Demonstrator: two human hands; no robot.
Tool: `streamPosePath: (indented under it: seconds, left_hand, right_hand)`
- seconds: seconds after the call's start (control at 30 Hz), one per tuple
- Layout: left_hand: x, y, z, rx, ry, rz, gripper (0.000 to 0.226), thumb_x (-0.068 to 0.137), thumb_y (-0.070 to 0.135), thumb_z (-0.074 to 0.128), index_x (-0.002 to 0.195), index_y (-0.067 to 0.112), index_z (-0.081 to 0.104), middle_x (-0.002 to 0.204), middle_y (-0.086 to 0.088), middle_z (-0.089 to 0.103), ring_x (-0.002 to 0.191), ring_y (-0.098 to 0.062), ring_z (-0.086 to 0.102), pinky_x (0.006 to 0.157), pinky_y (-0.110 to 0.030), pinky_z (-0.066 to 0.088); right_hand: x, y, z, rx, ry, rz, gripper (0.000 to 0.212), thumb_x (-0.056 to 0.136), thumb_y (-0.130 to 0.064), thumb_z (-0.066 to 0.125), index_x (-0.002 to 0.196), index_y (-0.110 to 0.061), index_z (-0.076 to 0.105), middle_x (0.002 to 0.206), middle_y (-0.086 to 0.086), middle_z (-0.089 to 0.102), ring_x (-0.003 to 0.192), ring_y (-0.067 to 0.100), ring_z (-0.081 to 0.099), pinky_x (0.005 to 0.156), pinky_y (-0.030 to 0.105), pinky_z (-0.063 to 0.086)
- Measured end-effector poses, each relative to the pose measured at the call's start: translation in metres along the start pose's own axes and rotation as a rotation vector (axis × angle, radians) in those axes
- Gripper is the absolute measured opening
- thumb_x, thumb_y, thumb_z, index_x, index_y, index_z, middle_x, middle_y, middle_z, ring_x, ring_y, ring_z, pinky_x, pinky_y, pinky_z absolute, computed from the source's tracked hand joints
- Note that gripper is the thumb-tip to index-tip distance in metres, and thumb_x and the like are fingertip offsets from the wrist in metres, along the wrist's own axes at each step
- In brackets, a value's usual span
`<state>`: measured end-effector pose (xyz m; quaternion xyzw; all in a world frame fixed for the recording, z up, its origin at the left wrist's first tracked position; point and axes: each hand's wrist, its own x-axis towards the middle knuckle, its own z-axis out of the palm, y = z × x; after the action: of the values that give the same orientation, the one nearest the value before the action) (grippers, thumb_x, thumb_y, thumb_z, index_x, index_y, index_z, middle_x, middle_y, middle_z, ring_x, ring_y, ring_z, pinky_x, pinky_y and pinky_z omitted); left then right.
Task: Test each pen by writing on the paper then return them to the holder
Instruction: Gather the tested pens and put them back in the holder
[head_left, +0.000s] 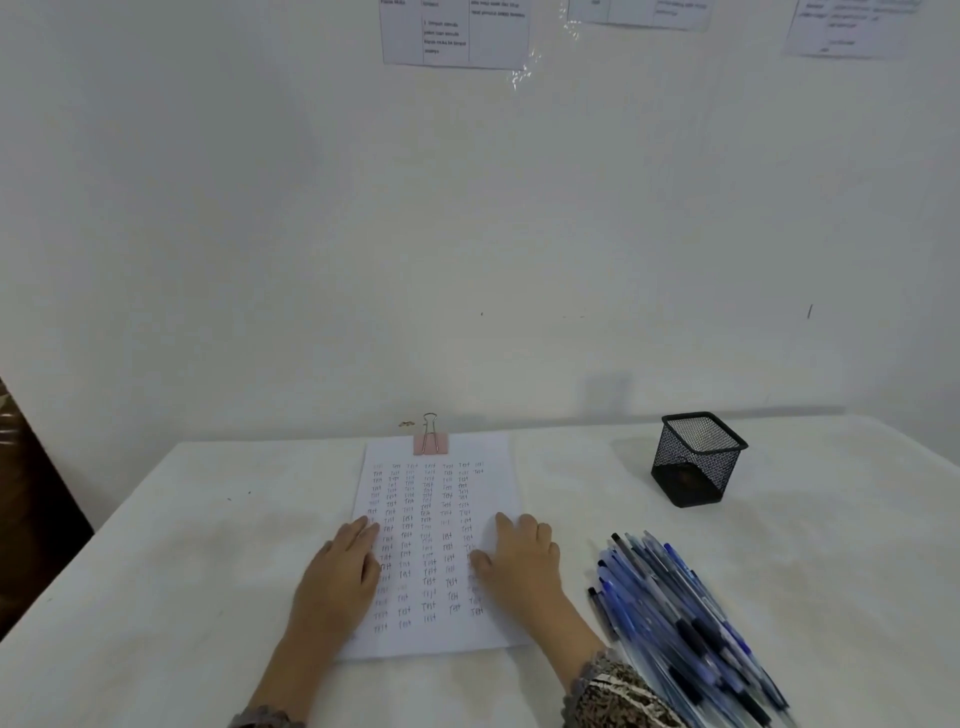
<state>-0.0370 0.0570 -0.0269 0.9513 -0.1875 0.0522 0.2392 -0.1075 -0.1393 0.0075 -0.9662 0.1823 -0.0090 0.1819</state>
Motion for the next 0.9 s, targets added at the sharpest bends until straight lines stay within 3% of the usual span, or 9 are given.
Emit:
streamPosePath:
  seconds: [0.07, 0.2, 0.3, 0.4, 0.5, 0.57, 0.7, 0.8, 0.9]
  left_hand:
    - [0.0, 0.003, -0.002, 0.06, -0.004, 0.012, 0.088, 0.07, 0.049, -0.001, 0.137, 0.014, 0.043, 0.146, 0.0, 0.038, 0.131, -0.017, 0.041, 0.109, -0.033, 0.029]
    - [-0.003, 0.007, -0.002, 0.183, -0.011, -0.024, 0.058, 0.087, 0.035, 0.015, 0.14, 0.024, 0.038, 0.148, 0.009, 0.032, 0.137, -0.008, 0.028, 0.114, -0.037, 0.017]
    - [-0.011, 0.011, -0.004, 0.222, 0.037, 0.0, 0.044, 0.083, 0.024, 0.033, 0.112, 0.02, 0.066, 0.12, 0.001, 0.063, 0.112, -0.016, 0.06, 0.096, -0.054, 0.04]
    - [-0.021, 0.016, -0.002, 0.291, 0.064, 0.076, 0.035, 0.067, 0.025, 0.045, 0.085, 0.019, 0.074, 0.091, 0.001, 0.073, 0.084, -0.017, 0.071, 0.073, -0.054, 0.052]
    - [-0.026, 0.032, 0.006, 0.292, 0.084, 0.135, 0.033, 0.064, 0.028, 0.046, 0.083, 0.024, 0.074, 0.089, 0.005, 0.073, 0.082, -0.014, 0.071, 0.072, -0.049, 0.053]
    - [-0.029, 0.041, 0.017, 0.266, 0.094, 0.183, 0.034, 0.063, 0.029, 0.046, 0.083, 0.026, 0.073, 0.09, 0.007, 0.073, 0.082, -0.013, 0.071, 0.072, -0.046, 0.054]
    - [-0.036, 0.064, 0.037, 0.172, 0.094, 0.288, 0.039, 0.066, 0.033, 0.038, 0.088, 0.03, 0.07, 0.092, 0.011, 0.072, 0.084, -0.011, 0.07, 0.071, -0.043, 0.055]
    - [-0.043, 0.093, 0.045, 0.035, 0.082, 0.362, 0.038, 0.064, 0.035, 0.036, 0.099, 0.036, 0.049, 0.091, 0.015, 0.071, 0.083, -0.007, 0.07, 0.066, -0.038, 0.057]
    - [-0.052, 0.126, 0.054, -0.099, 0.084, 0.42, 0.039, 0.062, 0.035, 0.037, 0.1, 0.037, 0.044, 0.091, 0.016, 0.07, 0.084, -0.003, 0.067, 0.082, -0.027, 0.046]
  right_hand:
    - [-0.004, 0.004, -0.008, 0.046, -0.043, -0.018, 0.053, 0.095, -0.036, 0.041, 0.142, -0.017, 0.026, 0.143, 0.011, 0.029, 0.129, 0.028, 0.027, 0.103, 0.036, 0.028]
    - [-0.023, 0.021, -0.044, 0.18, -0.02, -0.044, 0.045, 0.096, -0.035, 0.042, 0.139, -0.02, 0.038, 0.146, 0.002, 0.033, 0.132, 0.021, 0.03, 0.107, 0.033, 0.031]
    - [-0.044, 0.049, -0.081, 0.188, 0.103, 0.046, 0.041, 0.094, -0.042, 0.044, 0.132, -0.026, 0.047, 0.14, -0.004, 0.043, 0.126, 0.019, 0.039, 0.103, 0.033, 0.036]
    - [-0.061, 0.088, -0.102, 0.009, 0.042, 0.289, 0.065, 0.086, -0.061, 0.045, 0.141, -0.029, 0.03, 0.147, -0.001, 0.03, 0.13, 0.027, 0.032, 0.104, 0.04, 0.034]
    - [-0.066, 0.123, -0.1, 0.011, -0.132, 0.477, 0.098, 0.075, -0.073, 0.051, 0.148, -0.022, 0.009, 0.151, 0.007, 0.021, 0.135, 0.033, 0.027, 0.108, 0.045, 0.032]
    - [-0.066, 0.135, -0.094, 0.037, -0.189, 0.493, 0.104, 0.075, -0.072, 0.053, 0.148, -0.017, 0.004, 0.15, 0.01, 0.024, 0.135, 0.033, 0.03, 0.109, 0.041, 0.032]
    - [-0.064, 0.142, -0.089, 0.062, -0.209, 0.463, 0.079, 0.087, -0.058, 0.048, 0.145, -0.012, 0.018, 0.146, 0.011, 0.031, 0.13, 0.029, 0.038, 0.105, 0.032, 0.035]
    - [-0.061, 0.143, -0.09, 0.051, -0.225, 0.478, 0.058, 0.089, -0.052, 0.043, 0.134, -0.017, 0.034, 0.138, 0.01, 0.037, 0.123, 0.028, 0.042, 0.099, 0.032, 0.038]
    - [-0.057, 0.147, -0.091, 0.041, -0.248, 0.467, 0.037, 0.086, -0.048, 0.045, 0.107, -0.018, 0.041, 0.125, 0.008, 0.041, 0.114, 0.027, 0.047, 0.091, 0.032, 0.041]
